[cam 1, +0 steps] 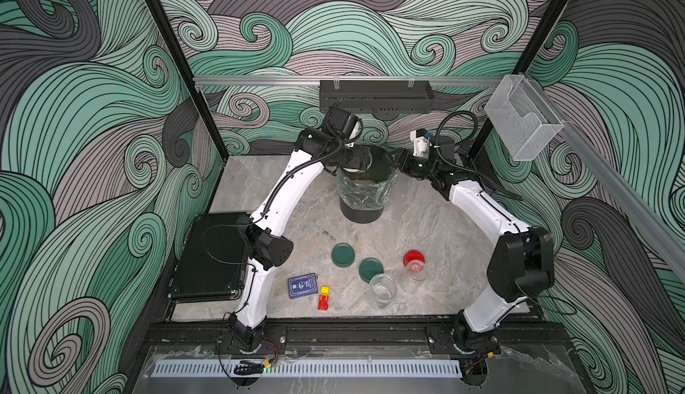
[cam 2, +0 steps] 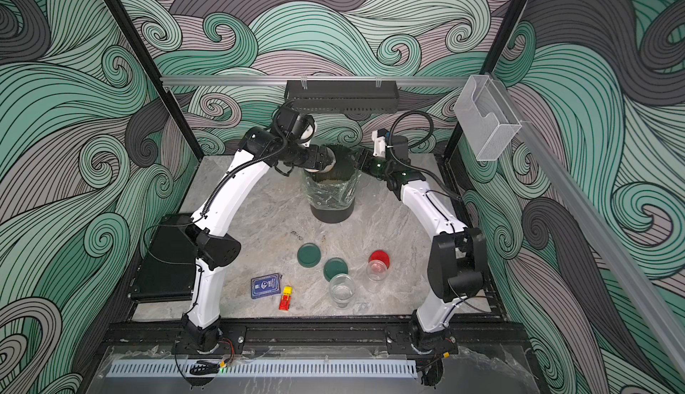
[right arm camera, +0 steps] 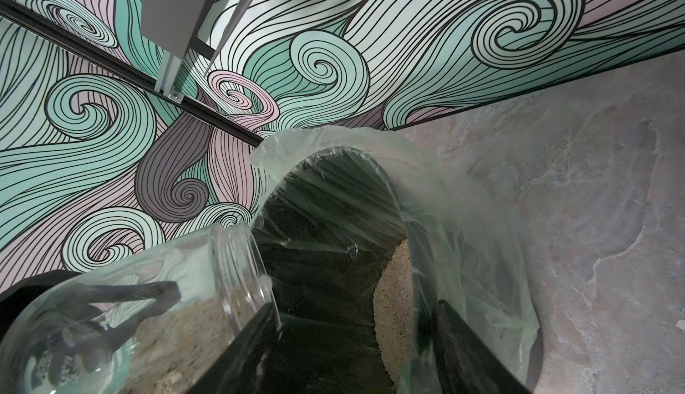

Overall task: Empty expired oatmeal from jars
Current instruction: Adjust the trash bin at the center of the board, then pour the expired oatmeal into the trash bin.

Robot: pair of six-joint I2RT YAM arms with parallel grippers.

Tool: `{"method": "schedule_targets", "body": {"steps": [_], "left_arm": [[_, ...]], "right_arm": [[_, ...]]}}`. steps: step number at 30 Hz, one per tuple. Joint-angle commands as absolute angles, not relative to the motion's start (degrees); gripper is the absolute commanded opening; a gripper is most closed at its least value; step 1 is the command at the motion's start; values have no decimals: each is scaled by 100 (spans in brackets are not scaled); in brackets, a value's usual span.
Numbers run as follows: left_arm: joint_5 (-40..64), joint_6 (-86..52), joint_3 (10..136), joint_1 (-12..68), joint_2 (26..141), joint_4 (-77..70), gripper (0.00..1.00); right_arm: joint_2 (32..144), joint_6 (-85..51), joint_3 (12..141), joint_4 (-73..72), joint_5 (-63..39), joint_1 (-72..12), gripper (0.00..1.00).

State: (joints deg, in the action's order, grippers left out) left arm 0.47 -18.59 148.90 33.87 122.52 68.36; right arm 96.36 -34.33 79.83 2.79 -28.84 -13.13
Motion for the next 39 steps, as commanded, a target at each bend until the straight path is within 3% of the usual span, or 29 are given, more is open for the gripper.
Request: {"method": "schedule_targets", "body": {"steps": [1,19,25,32,39], "left_arm": [[-35,-1820,15188,3357,11848,6681,0],[-32,-1947,15038,3327,11733,6826,0],[132,-2204,15090,3223,11784,7047,0],[1287,-2805,15368,2799,12234,7204,0],[1898,-3120,15366,2646,12542,7213,0]], "right_arm": [[9394,-3586,7812,109,-3226,-1484,65],[8909,-3540,7192,-71,-3116,-1845,64],[8438,-2530,7058,156,-2754,-1833,69],[7807,-847,6820,92,-2293,-1790,76],[7501,-640,6880,233,-2145,-1790,78]]}}
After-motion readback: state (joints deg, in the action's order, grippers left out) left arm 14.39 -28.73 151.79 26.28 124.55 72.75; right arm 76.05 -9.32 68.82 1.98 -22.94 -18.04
